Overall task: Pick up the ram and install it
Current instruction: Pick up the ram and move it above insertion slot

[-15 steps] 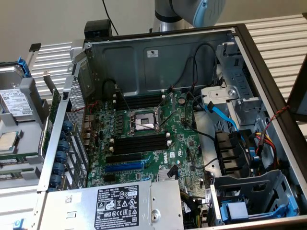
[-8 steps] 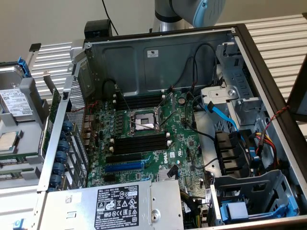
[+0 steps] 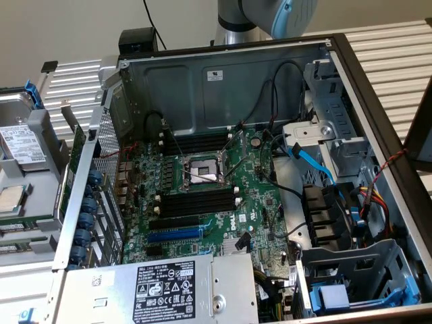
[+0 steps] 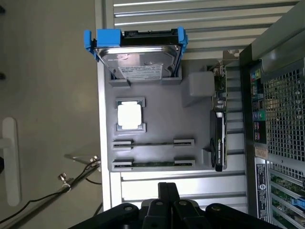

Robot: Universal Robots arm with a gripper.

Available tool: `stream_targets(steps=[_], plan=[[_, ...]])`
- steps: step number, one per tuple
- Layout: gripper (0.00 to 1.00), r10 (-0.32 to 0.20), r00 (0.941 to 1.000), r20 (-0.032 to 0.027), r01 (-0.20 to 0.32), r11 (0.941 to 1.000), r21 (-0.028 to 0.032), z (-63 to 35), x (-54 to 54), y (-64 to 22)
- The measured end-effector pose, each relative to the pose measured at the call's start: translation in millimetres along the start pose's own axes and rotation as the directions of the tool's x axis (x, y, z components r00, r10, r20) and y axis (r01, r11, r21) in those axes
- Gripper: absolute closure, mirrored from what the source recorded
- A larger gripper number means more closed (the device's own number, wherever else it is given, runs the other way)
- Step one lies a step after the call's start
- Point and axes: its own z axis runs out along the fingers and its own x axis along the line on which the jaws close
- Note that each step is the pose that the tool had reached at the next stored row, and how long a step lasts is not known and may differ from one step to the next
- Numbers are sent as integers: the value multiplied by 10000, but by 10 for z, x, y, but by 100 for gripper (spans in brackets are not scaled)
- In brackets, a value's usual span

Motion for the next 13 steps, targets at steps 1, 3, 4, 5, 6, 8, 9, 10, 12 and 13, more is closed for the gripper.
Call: stream_targets(steps=[1, 3, 4, 5, 6, 8, 9, 10, 12, 13], plan=[[89, 0, 10000, -1, 0, 10000, 1, 0, 0, 0], [89, -20, 10000, 1, 20, 10000, 2, 1, 11, 0], [89, -128, 9999, -2, 128, 9999, 5, 2, 11, -1], [89, -297, 9996, -10, 297, 9996, 7, 4, 12, -1], [89, -483, 9988, -21, 483, 9988, 10, 6, 12, -1], [89, -851, 9964, -40, 851, 9964, 15, 11, 12, -1], [89, -1030, 9947, -49, 1031, 9947, 17, 13, 13, -1], [89, -1208, 9927, -57, 1208, 9927, 18, 16, 13, -1], [89, -1565, 9877, -74, 1565, 9877, 20, 20, 12, -2], [89, -1747, 9846, -83, 1747, 9846, 22, 21, 13, -2]])
